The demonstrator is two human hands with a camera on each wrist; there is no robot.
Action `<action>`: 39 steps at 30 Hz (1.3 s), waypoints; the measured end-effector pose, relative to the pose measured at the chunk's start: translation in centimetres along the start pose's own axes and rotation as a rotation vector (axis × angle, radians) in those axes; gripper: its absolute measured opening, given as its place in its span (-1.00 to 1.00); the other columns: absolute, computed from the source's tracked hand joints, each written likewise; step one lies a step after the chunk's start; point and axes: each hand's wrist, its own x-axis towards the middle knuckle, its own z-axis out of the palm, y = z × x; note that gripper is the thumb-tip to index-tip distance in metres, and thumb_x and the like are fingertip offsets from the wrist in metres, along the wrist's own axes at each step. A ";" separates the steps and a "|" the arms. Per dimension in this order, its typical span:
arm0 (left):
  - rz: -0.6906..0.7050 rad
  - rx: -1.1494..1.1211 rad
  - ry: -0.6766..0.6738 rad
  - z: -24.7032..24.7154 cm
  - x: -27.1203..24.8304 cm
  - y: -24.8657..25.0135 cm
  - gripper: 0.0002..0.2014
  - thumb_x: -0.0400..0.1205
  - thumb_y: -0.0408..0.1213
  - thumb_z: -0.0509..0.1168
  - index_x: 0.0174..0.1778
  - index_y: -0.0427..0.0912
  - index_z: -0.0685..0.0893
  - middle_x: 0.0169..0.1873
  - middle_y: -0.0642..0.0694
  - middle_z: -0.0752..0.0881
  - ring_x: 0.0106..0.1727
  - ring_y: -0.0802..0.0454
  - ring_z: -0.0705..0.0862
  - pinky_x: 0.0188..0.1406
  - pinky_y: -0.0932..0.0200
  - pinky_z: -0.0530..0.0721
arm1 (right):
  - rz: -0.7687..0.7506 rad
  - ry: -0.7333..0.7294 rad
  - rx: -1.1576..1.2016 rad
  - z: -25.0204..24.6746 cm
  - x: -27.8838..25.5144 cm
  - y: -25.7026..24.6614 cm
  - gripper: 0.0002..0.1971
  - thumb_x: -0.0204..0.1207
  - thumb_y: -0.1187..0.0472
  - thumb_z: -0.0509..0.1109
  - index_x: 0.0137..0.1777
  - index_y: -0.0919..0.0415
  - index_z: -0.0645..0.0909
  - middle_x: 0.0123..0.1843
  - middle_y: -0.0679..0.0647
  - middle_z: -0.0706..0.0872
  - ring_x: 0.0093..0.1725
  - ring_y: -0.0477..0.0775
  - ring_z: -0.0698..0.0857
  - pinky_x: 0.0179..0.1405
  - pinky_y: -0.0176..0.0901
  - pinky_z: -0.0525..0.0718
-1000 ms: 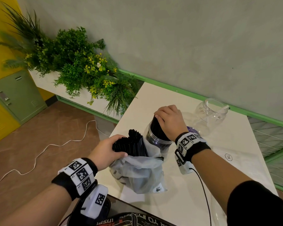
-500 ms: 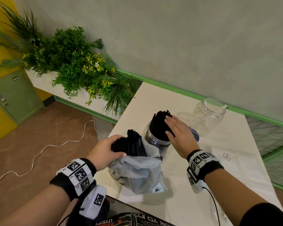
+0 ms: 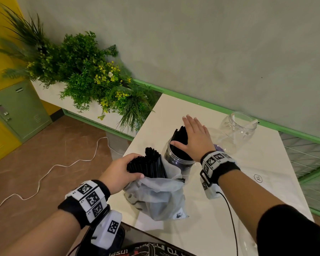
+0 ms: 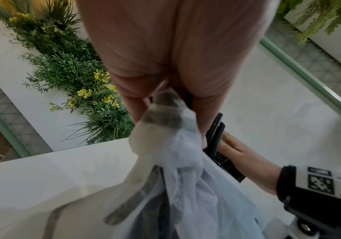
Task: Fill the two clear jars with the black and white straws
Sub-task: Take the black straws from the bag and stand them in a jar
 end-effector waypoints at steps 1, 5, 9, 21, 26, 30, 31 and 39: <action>-0.001 -0.003 0.000 0.0 0.0 0.0 -0.56 0.46 -0.33 0.52 0.17 0.15 0.60 -0.02 0.17 0.75 -0.02 0.37 0.69 -0.09 0.46 0.61 | 0.011 -0.036 -0.002 0.0 0.5 -0.3 -0.08 0.44 -0.48 0.13 0.68 0.00 -0.01 0.70 0.01 0.10 0.67 0.15 0.10 0.60 0.21 0.19; -0.003 -0.001 0.009 -0.1 -0.1 0.1 -0.56 0.47 -0.34 0.52 0.16 0.16 0.59 -0.02 0.21 0.73 -0.06 0.46 0.67 -0.17 0.55 0.57 | 0.069 -0.005 0.013 0.3 1.1 -0.6 -0.37 0.50 -0.37 0.21 0.38 0.06 0.43 0.30 0.05 0.56 0.26 0.18 0.53 0.13 0.04 0.58; -0.008 -0.003 0.016 -0.3 -0.3 0.1 -0.56 0.47 -0.33 0.52 0.18 0.15 0.58 0.01 0.22 0.72 -0.02 0.44 0.66 -0.15 0.56 0.56 | 0.030 0.289 0.175 0.9 0.7 -0.6 -0.65 0.54 -0.13 0.32 -0.01 0.19 0.57 -0.04 0.06 0.60 -0.01 0.16 0.52 0.02 0.06 0.56; -0.006 -0.002 0.016 -0.2 -0.2 0.4 -0.57 0.47 -0.33 0.52 0.16 0.17 0.58 -0.01 0.21 0.73 0.01 0.38 0.66 -0.13 0.57 0.56 | 0.092 0.030 0.102 0.3 1.8 -1.5 -0.33 0.52 -0.36 0.19 0.49 0.05 0.36 0.39 0.08 0.48 0.33 0.19 0.50 0.24 0.08 0.57; -0.003 -0.008 0.020 -0.2 -0.2 0.5 -0.57 0.47 -0.35 0.52 0.11 0.20 0.58 -0.03 0.24 0.72 -0.05 0.47 0.66 -0.18 0.58 0.55 | 0.019 0.192 0.163 0.7 2.0 -1.4 -0.69 0.53 -0.01 0.35 0.13 0.19 0.65 0.02 0.11 0.63 0.04 0.20 0.59 0.01 0.03 0.59; 0.002 -0.013 0.025 -0.2 -0.3 0.4 -0.59 0.47 -0.37 0.52 0.11 0.16 0.60 -0.03 0.17 0.74 -0.06 0.40 0.68 -0.18 0.56 0.57 | -0.064 0.304 0.196 0.1 2.4 -0.8 -0.76 0.50 0.11 0.39 0.10 0.19 0.67 -0.02 0.12 0.67 0.01 0.22 0.58 0.02 0.08 0.58; 0.001 -0.012 0.026 -0.1 -0.4 0.4 -0.59 0.47 -0.36 0.52 0.10 0.17 0.60 -0.03 0.17 0.74 -0.05 0.39 0.68 -0.18 0.56 0.57 | -0.051 0.268 0.178 0.0 2.6 -0.4 -0.74 0.51 0.10 0.38 0.15 0.16 0.66 0.04 0.12 0.67 0.06 0.22 0.57 0.07 0.09 0.58; 0.008 -0.018 0.018 -0.1 -0.6 0.6 -0.57 0.47 -0.36 0.52 0.06 0.24 0.58 -0.02 0.19 0.73 -0.05 0.43 0.66 -0.17 0.55 0.57 | -0.015 0.058 0.259 -0.8 2.8 1.2 -0.69 0.66 0.05 0.25 0.35 0.11 0.56 0.20 0.11 0.63 0.19 0.16 0.61 0.17 -0.03 0.56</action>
